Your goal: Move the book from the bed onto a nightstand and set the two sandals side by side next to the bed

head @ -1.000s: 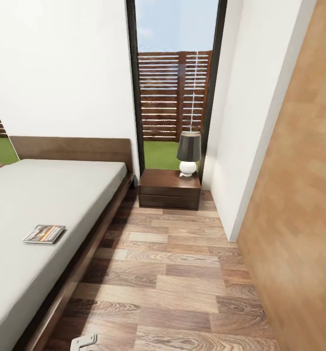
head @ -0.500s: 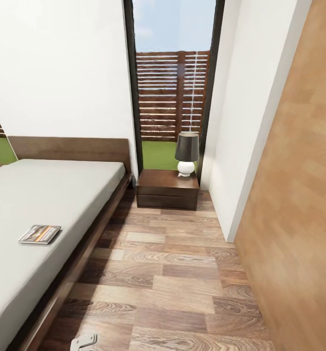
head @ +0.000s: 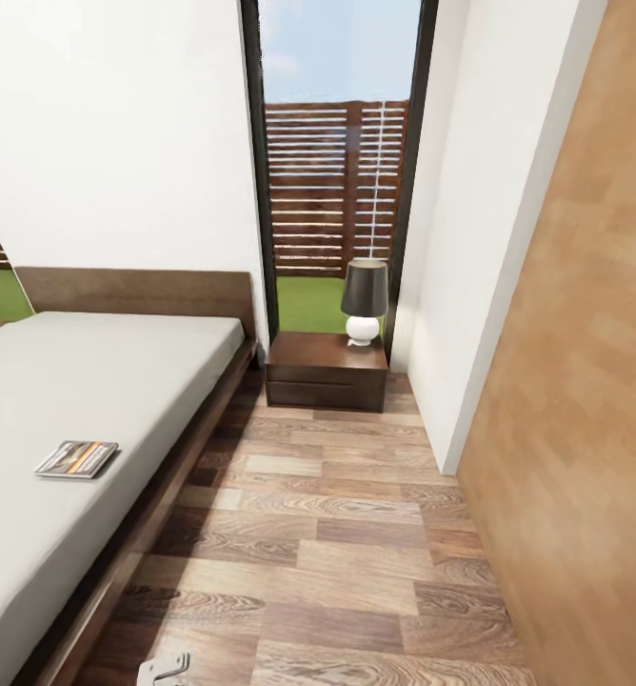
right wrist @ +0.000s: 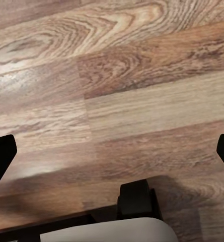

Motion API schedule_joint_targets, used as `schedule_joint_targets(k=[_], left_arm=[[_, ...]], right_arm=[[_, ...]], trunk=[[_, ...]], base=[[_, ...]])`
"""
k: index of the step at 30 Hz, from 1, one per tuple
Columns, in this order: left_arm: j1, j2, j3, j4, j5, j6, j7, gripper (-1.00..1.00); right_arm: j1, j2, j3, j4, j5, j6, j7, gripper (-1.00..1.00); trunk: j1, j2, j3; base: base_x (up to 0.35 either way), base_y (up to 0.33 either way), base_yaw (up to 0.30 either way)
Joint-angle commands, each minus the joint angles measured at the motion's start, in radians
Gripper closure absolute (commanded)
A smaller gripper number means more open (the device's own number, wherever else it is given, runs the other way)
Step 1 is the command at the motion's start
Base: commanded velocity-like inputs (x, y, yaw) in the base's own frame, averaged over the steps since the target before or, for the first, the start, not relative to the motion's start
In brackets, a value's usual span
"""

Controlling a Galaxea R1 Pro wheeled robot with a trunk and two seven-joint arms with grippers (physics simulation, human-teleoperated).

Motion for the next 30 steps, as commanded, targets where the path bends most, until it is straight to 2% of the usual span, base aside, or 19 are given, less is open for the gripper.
schedule_joint_targets(k=[1, 20, 30], left_arm=[[-0.001, 0.0, 0.008, 0.002, -0.011, -0.004, 0.003, -1.0], [0.0, 0.0, 0.007, 0.002, -0.011, -0.004, 0.003, -1.0], [-0.001, 0.0, 0.008, 0.002, -0.011, -0.004, 0.003, -1.0]], right_arm=[[-0.001, 0.0, -0.008, 0.001, -0.003, -0.002, 0.005, -1.0], [-0.001, 0.0, -0.008, 0.001, -0.003, -0.002, 0.005, -1.0], [-0.001, 0.0, -0.008, 0.002, -0.003, -0.002, 0.005, -1.0]], trunk=[[0.0, 0.0, 0.0], [0.0, 0.0, 0.024], [0.0, 0.0, 0.025]], base=[[0.0, 0.0, 0.0], [0.002, 0.0, 0.0], [0.165, -0.077, 0.0]])
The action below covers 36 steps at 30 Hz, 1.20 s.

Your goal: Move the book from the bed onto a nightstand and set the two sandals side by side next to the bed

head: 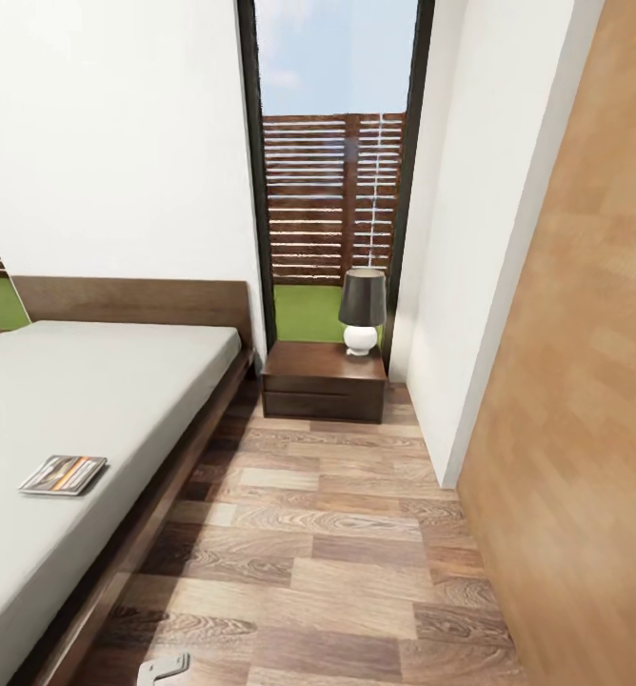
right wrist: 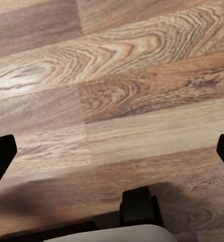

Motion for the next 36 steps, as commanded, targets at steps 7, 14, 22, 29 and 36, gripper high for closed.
schedule_joint_targets(k=[7, 14, 22, 29, 36], left_arm=[[-0.001, 0.0, 0.008, 0.002, -0.011, -0.004, 0.004, -1.0], [-0.001, 0.0, 0.008, 0.002, -0.01, -0.004, 0.004, -1.0], [0.0, 0.0, 0.008, 0.002, -0.011, -0.004, 0.004, -1.0], [-0.001, 0.0, 0.008, 0.002, -0.011, -0.004, 0.004, -1.0], [-0.001, 0.0, 0.008, 0.002, -0.01, -0.004, 0.004, -1.0]], right_arm=[[-0.001, 0.0, -0.008, 0.001, -0.003, -0.002, 0.005, -1.0], [-0.001, 0.0, -0.008, 0.001, -0.003, -0.002, 0.005, -1.0], [-0.001, 0.0, -0.008, 0.001, -0.003, -0.002, 0.005, -1.0], [-0.001, 0.0, -0.008, 0.001, -0.003, -0.002, 0.005, -1.0], [-0.001, 0.0, -0.008, 0.001, -0.003, -0.002, 0.005, -1.0]], trunk=[[0.0, 0.0, -0.001], [0.0, 0.0, -0.001], [0.0, 0.0, -0.001], [0.0, 0.0, -0.001], [0.0, 0.0, -0.001]], base=[[0.106, -0.013, 0.0], [0.289, -0.001, 0.0], [0.294, -0.094, 0.0], [0.126, -0.085, 0.0], [0.1, -0.01, 0.0]])
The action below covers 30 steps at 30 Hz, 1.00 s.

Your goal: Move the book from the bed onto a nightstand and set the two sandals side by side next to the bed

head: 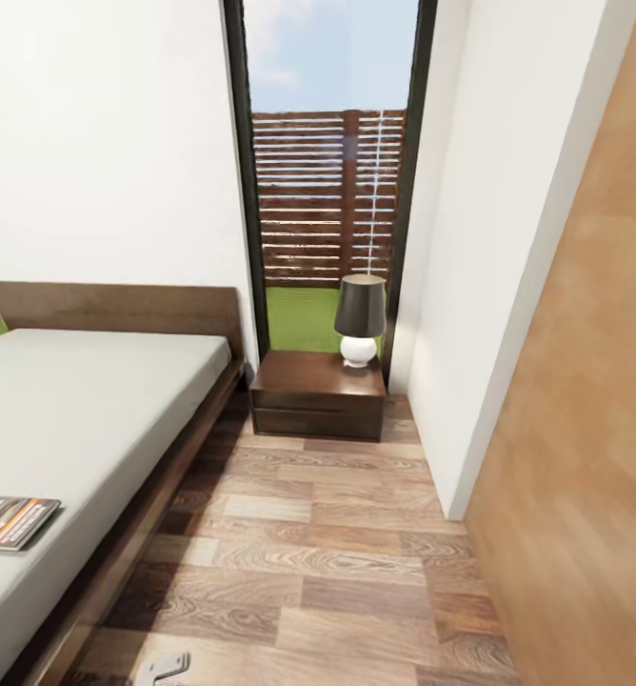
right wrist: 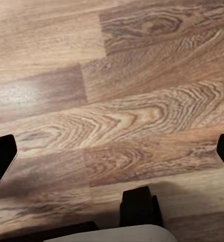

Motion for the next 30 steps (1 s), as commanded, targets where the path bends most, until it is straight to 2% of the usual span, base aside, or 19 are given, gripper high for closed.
schedule_joint_targets(k=[1, 19, 30], left_arm=[[-0.001, 0.0, 0.008, 0.002, -0.01, -0.004, 0.003, -1.0], [-0.001, 0.0, 0.008, 0.002, -0.01, -0.004, 0.003, -1.0], [-0.001, 0.0, 0.008, 0.002, -0.011, -0.004, 0.003, -1.0]], right_arm=[[-0.001, 0.0, -0.008, 0.001, -0.003, -0.002, 0.005, -1.0], [-0.001, 0.0, -0.007, 0.001, -0.003, -0.002, 0.005, -1.0], [-0.001, 0.0, -0.008, 0.001, -0.003, -0.002, 0.005, -1.0]], trunk=[[0.0, 0.0, -0.001], [0.0, 0.0, -0.001], [0.0, 0.0, -0.001]], base=[[0.25, -0.002, 0.0], [0.307, -0.002, 0.0], [0.312, -0.111, 0.0]])
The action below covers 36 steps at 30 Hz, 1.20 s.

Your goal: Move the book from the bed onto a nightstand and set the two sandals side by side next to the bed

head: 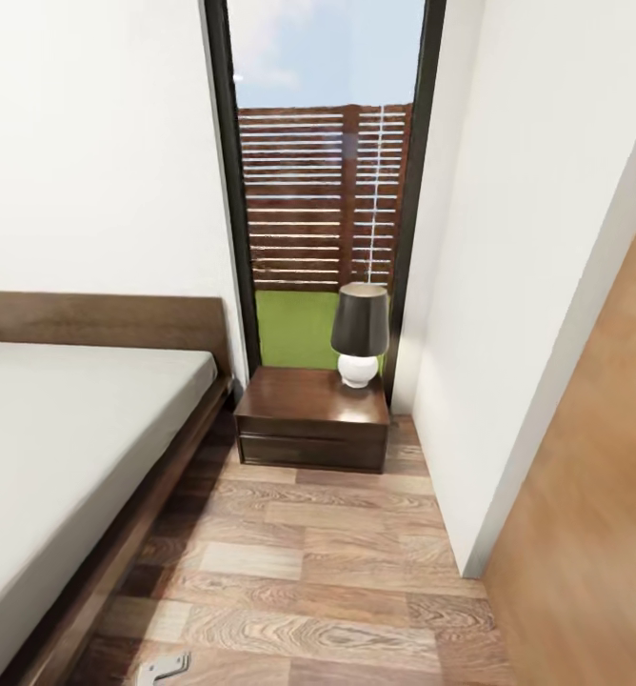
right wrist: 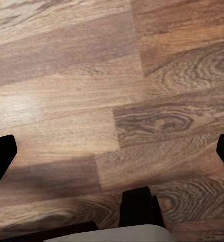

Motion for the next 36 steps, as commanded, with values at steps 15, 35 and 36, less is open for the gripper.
schedule_joint_targets(k=[15, 35, 36], left_arm=[[-0.001, 0.0, 0.008, 0.002, -0.01, -0.004, 0.004, -1.0], [-0.001, 0.0, 0.009, 0.002, -0.01, -0.004, 0.004, -1.0], [-0.001, 0.0, 0.009, 0.002, -0.01, -0.004, 0.004, -1.0]], right_arm=[[-0.001, 0.001, -0.007, 0.001, -0.003, -0.002, 0.006, -1.0], [-0.001, 0.001, -0.007, 0.001, -0.003, -0.002, 0.006, -1.0], [-0.001, 0.001, -0.007, 0.001, -0.003, -0.002, 0.006, -1.0]], trunk=[[0.0, 0.0, -0.001], [0.0, 0.0, -0.001], [0.0, 0.0, -0.001]], base=[[0.31, -0.135, 0.0], [0.322, -0.017, 0.0], [0.331, 0.0, 0.0]])
